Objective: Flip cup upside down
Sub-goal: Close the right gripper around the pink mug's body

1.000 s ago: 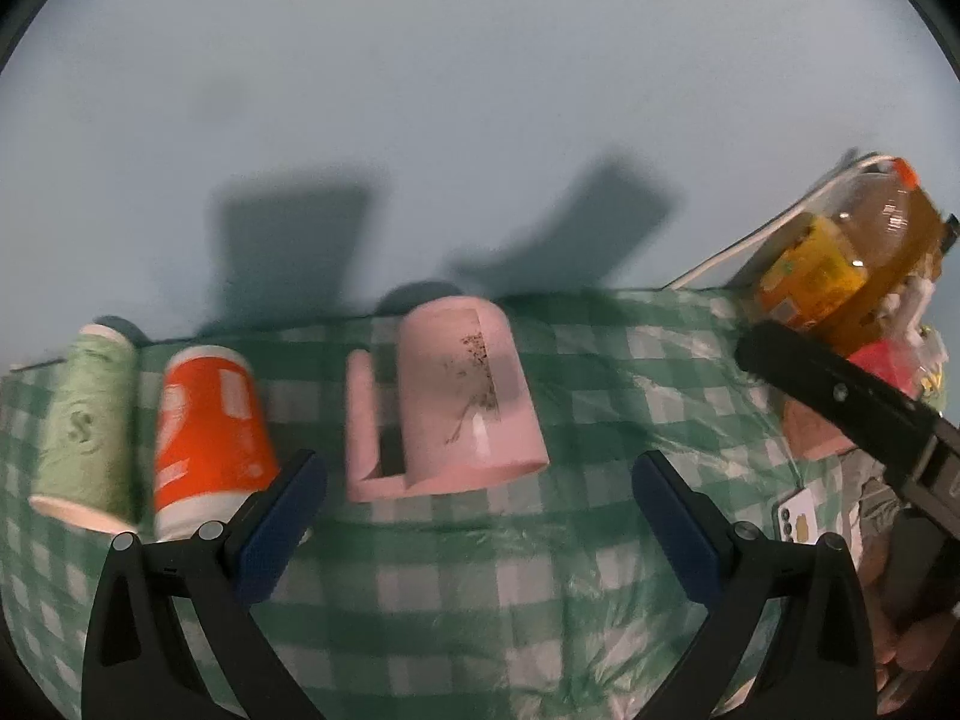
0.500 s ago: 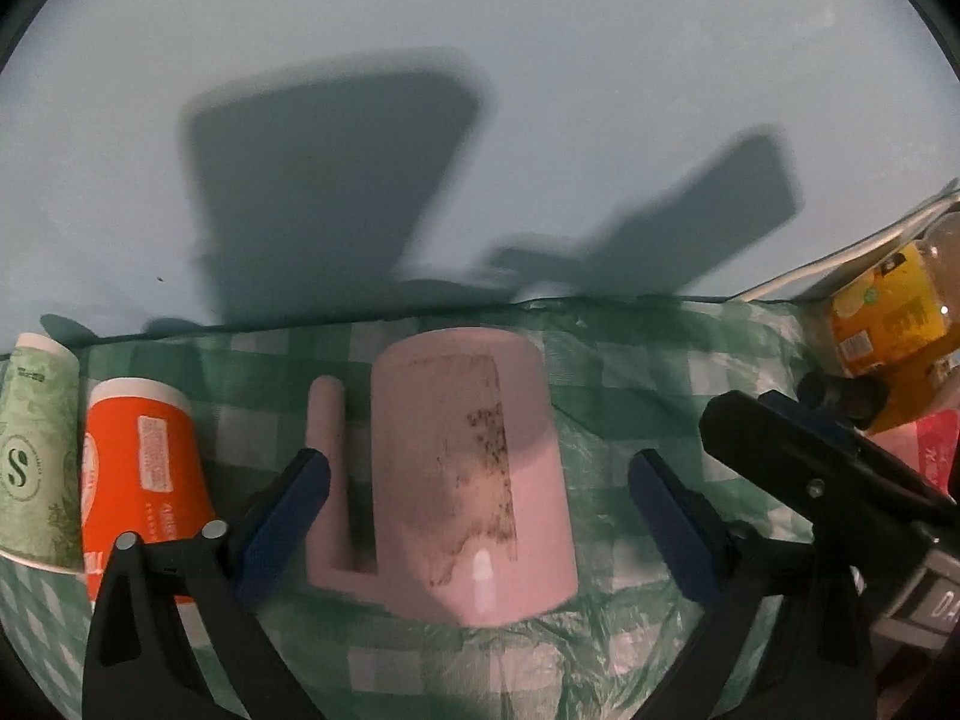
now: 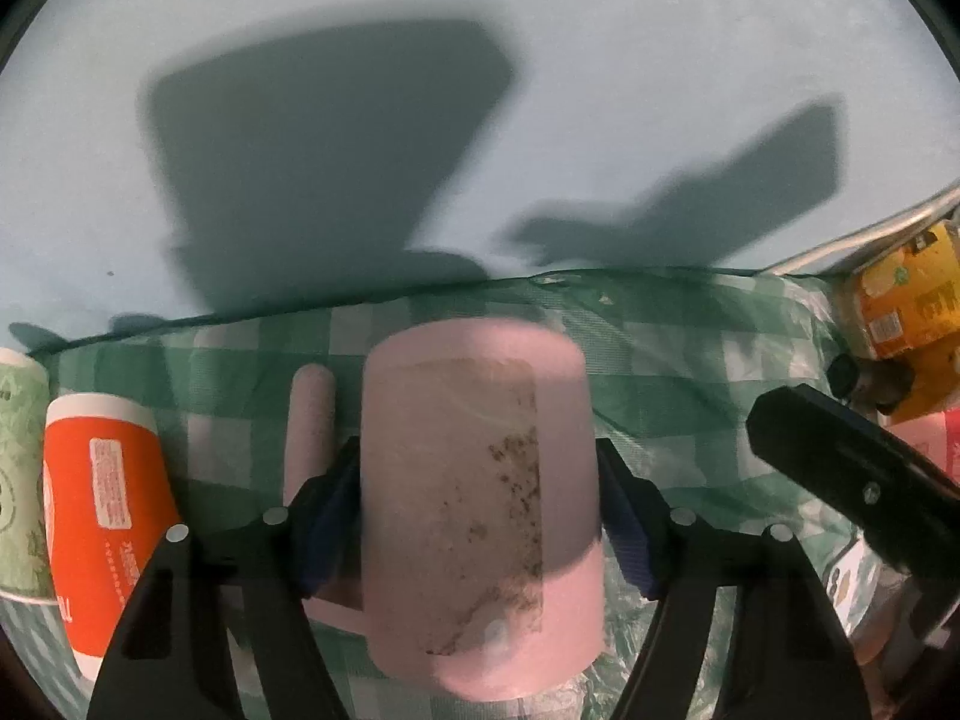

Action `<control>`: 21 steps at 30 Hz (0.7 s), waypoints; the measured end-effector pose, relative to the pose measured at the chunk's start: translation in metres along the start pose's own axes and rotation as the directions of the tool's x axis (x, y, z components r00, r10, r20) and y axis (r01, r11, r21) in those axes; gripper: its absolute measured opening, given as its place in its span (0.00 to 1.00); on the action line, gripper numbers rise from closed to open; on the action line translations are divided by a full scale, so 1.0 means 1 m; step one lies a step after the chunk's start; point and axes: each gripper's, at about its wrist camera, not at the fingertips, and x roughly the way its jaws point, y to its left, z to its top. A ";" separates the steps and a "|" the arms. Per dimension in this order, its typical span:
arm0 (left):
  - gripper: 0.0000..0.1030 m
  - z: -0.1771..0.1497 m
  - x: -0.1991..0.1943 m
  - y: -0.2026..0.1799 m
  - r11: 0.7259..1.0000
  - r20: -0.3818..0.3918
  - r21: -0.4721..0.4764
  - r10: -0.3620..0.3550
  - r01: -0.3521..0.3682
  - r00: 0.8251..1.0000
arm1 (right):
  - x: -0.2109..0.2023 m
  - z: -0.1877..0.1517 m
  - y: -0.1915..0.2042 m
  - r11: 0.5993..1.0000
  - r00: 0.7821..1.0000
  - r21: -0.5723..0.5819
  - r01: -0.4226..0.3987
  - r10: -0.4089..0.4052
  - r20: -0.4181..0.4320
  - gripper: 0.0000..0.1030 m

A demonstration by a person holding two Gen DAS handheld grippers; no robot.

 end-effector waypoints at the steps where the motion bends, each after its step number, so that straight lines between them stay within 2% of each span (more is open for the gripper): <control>1: 0.72 0.000 0.000 -0.001 1.000 -0.002 0.010 0.001 0.000 1.000 | 0.000 -0.001 0.002 1.000 1.000 -0.004 0.000 0.000 0.003 0.81; 6: 0.72 -0.003 -0.007 -0.006 0.999 0.010 0.054 0.010 -0.010 1.000 | -0.009 -0.004 0.005 1.000 1.000 -0.014 -0.007 0.008 0.020 0.81; 11: 0.72 -0.013 -0.031 -0.017 0.994 0.034 0.114 0.000 -0.004 0.999 | -0.025 -0.008 0.006 1.000 0.998 -0.017 0.006 -0.005 0.058 0.81; 16: 0.72 -0.043 -0.064 -0.023 0.983 0.064 0.182 -0.040 0.028 0.997 | -0.040 -0.026 0.013 1.000 0.998 -0.029 -0.004 0.006 0.070 0.81; 21: 0.72 -0.078 -0.079 -0.025 0.975 0.067 0.213 -0.082 0.066 0.994 | -0.062 -0.049 0.024 0.998 0.997 -0.062 -0.032 0.036 0.061 0.81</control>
